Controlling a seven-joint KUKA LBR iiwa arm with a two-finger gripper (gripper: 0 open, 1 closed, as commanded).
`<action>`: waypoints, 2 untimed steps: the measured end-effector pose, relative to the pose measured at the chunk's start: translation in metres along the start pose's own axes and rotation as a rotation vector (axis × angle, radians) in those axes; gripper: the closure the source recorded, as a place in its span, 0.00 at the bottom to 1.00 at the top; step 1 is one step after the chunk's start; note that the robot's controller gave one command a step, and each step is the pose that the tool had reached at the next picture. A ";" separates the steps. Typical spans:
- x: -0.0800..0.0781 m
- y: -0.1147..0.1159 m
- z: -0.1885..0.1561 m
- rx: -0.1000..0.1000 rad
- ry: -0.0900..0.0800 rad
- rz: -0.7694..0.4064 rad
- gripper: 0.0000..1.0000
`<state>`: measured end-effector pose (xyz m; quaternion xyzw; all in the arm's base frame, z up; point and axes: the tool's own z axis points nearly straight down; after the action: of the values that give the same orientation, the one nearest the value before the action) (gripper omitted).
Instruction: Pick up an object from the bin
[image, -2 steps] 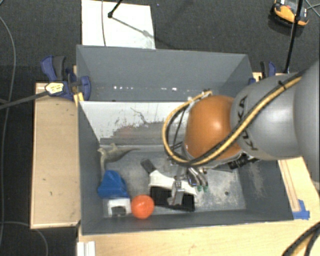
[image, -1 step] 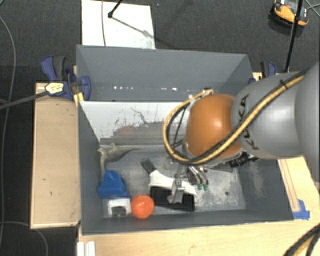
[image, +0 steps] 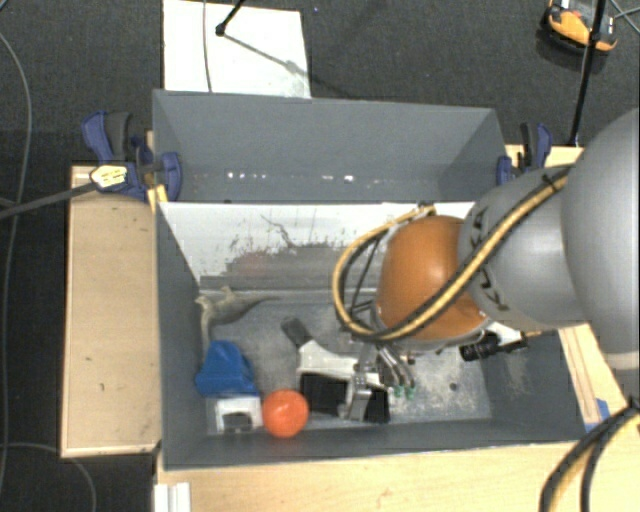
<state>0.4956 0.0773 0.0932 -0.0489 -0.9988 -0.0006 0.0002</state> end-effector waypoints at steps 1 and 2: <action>0.000 -0.004 0.012 0.000 0.002 0.044 0.00; 0.006 -0.014 -0.018 -0.001 -0.003 0.171 0.00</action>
Offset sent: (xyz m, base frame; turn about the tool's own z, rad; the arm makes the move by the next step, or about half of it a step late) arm -0.0084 -0.0144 0.0188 0.1708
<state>0.4881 0.0635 0.1115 -0.1339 -0.9910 -0.0010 -0.0014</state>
